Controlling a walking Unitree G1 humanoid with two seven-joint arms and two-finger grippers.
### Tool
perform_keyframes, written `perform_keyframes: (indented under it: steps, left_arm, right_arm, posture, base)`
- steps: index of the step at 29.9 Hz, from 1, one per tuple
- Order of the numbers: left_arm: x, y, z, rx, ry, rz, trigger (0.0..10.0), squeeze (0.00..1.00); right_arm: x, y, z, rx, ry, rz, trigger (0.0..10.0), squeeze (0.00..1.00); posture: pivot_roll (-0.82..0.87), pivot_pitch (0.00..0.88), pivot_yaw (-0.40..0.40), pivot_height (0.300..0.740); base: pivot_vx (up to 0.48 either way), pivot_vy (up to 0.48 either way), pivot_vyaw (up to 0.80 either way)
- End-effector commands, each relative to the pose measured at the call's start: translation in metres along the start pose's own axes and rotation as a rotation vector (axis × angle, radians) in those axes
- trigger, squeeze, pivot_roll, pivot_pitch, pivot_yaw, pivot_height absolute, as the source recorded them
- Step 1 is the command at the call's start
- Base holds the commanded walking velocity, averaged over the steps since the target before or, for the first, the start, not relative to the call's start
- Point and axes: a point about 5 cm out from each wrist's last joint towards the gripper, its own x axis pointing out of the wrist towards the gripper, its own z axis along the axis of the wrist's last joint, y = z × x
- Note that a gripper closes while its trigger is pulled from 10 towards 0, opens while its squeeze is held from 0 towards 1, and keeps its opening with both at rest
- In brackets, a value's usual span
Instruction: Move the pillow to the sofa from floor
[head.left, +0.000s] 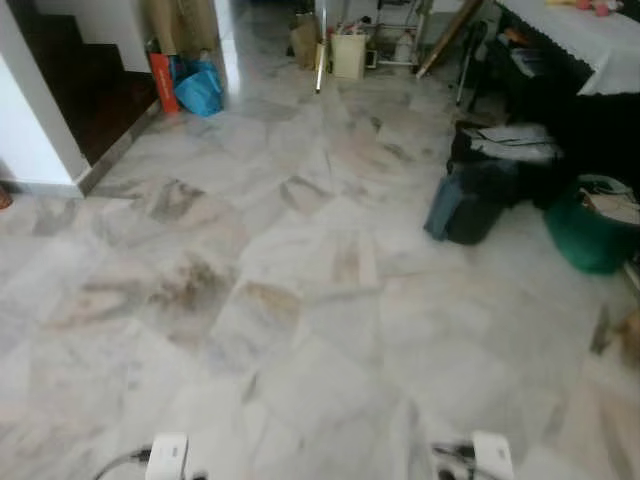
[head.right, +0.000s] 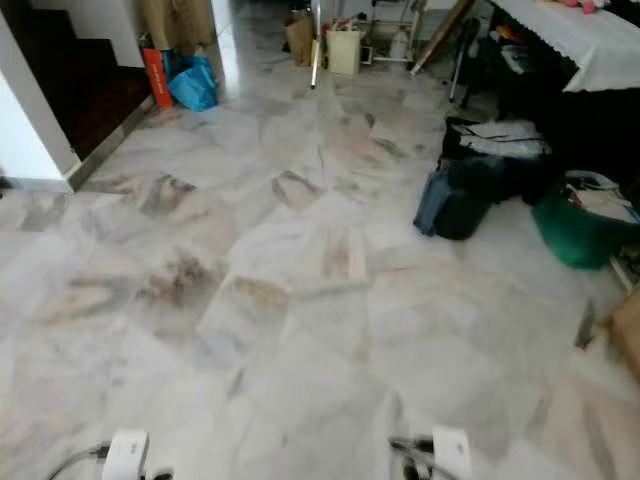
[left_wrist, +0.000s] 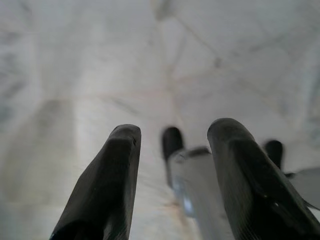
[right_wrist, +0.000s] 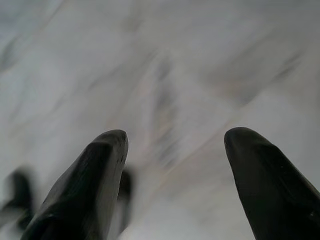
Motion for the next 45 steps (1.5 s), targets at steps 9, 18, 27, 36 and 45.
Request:
perform_keyframes:
  steps: [9,18,27,36,45]
  left_arm:
    - [0.000,-0.001,-0.005,0.013,0.022,0.009,10.0,0.00]
    - [0.002,0.007,0.018,0.072,-0.064,0.011,10.0,0.00]
    - [0.003,0.013,0.027,0.106,-0.062,0.011,10.0,0.00]
    - [0.005,-0.004,0.033,0.085,-0.104,-0.018,10.0,0.00]
    - [0.007,-0.035,0.057,0.144,-0.244,-0.098,10.0,0.00]
  right_arm:
    - [0.000,0.005,-0.003,0.020,0.010,0.018,10.0,0.00]
    - [0.001,0.009,-0.005,0.050,0.013,0.012,10.0,0.00]
    - [0.002,0.017,-0.009,0.070,0.040,0.017,10.0,0.00]
    - [0.000,0.005,-0.006,0.132,-0.001,-0.023,10.0,0.00]
    - [-0.006,-0.013,-0.012,0.210,-0.048,-0.086,10.0,0.00]
  posture:
    - [0.13,0.000,-0.107,0.740]
    - [0.13,0.000,-0.049,0.740]
    - [0.10,0.000,-0.047,0.740]
    - [0.06,0.000,-0.066,0.740]
    - [-0.01,0.000,0.018,0.740]
  base:
    - [0.000,0.000,0.00]
    - [0.000,0.000,0.00]
    - [0.000,0.000,0.00]
    - [0.000,0.000,0.00]
    - [0.000,0.000,0.00]
